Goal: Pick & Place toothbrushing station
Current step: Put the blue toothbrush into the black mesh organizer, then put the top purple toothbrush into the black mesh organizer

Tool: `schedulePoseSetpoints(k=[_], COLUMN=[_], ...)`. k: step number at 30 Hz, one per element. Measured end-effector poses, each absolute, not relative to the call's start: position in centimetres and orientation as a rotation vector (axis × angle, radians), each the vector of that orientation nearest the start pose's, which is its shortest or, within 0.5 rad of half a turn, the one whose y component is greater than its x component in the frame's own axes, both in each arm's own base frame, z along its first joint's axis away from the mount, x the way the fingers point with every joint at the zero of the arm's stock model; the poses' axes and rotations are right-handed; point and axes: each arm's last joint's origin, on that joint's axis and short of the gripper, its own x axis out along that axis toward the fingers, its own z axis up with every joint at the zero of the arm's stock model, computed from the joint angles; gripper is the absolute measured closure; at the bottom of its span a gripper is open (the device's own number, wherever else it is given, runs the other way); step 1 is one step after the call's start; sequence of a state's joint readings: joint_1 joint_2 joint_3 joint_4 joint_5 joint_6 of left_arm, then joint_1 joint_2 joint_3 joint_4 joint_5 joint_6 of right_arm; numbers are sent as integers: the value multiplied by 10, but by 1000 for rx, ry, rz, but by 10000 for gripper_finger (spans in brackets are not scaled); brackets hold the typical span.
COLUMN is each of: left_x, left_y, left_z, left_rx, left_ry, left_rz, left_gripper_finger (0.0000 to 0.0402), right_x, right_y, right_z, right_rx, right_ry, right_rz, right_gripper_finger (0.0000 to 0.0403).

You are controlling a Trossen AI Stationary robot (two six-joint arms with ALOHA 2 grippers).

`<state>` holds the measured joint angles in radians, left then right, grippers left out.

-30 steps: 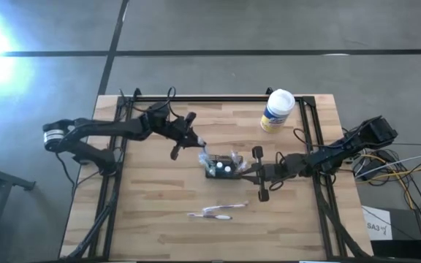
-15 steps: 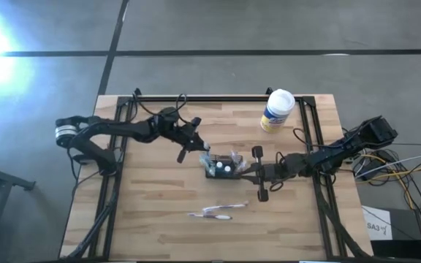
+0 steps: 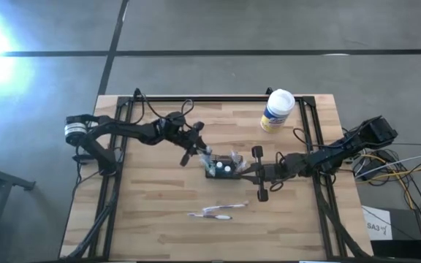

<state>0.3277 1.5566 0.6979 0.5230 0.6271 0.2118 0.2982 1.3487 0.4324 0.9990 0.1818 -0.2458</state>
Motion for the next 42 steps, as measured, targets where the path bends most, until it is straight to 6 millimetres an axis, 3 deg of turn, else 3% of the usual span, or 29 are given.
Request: schedulePoseSetpoints(k=[6, 16, 21, 25, 29, 32, 35, 39, 42], left_x=[295, 286, 269, 240, 199, 169, 144, 124, 117], left_y=[82, 79, 74, 64, 47, 32, 22, 19, 17], left_z=[196, 223, 256, 291, 316, 321, 314, 291, 270], left_rx=[58, 9, 71, 100, 93, 127, 139, 105, 99], left_ry=[251, 179, 72, -7, -2, 26, 7, -10, -2], left_rz=[-322, -341, -334, -330, -349, -380, -348, -275, -251], left_gripper_finger=[301, 130, 90, 86, 111, 167, 250, 370, 389], right_x=[245, 245, 245, 245, 245, 245, 245, 245, 245], right_y=[70, 70, 70, 70, 70, 70, 70, 70, 70], right_z=[211, 211, 211, 211, 210, 209, 208, 208, 210], right_rx=[-224, -216, -216, -216, -216, -220, -222, -223, -229], right_ry=[-94, -93, -93, -93, -90, -74, -67, -68, -73], right_rz=[106, 108, 108, 108, 109, 110, 111, 109, 107], right_gripper_finger=[394, 394, 394, 394, 394, 394, 394, 394, 394])
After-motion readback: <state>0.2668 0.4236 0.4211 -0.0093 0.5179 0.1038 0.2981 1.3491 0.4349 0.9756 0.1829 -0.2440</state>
